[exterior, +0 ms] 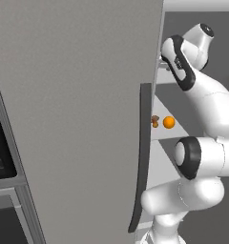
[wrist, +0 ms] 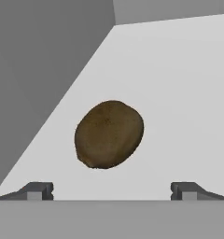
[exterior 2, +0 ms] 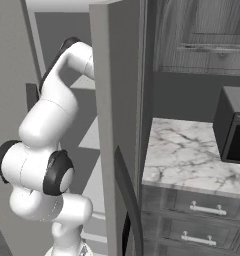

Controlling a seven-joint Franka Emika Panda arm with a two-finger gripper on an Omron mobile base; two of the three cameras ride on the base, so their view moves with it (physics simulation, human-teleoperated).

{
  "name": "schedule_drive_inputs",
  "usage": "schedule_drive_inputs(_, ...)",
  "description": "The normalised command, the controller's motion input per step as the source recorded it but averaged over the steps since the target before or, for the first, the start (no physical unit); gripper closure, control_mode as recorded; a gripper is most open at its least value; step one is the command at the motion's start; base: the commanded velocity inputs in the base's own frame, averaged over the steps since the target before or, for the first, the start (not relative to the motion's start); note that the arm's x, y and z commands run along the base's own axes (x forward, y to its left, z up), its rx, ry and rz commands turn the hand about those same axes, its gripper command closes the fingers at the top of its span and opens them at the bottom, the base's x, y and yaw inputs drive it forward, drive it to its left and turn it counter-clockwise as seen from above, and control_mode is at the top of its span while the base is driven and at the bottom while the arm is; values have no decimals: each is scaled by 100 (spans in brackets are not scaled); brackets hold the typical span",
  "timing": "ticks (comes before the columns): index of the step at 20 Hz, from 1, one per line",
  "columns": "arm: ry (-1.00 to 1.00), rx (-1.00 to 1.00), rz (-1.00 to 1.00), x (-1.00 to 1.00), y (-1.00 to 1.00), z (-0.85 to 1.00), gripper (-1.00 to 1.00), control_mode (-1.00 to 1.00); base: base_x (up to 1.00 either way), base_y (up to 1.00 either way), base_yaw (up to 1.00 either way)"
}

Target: Take the orange, mushroom, and kiwi from the freezer and place them in the bowl on the counter.

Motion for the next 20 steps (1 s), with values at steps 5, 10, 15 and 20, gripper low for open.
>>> schedule_drive_inputs(5, 0, 0, 0, 46, 4, -3, -100, -100, 0, 0, 0)
schedule_drive_inputs(10, 0, 0, 0, 18, 2, -13, -100, -100, 0, 0, 0)
schedule_drive_inputs(15, 0, 0, 0, 13, 10, -19, -100, -100, 0, 0, 0)
schedule_drive_inputs(20, 0, 0, 0, 15, 2, -25, 100, -100, 0, 0, 0)
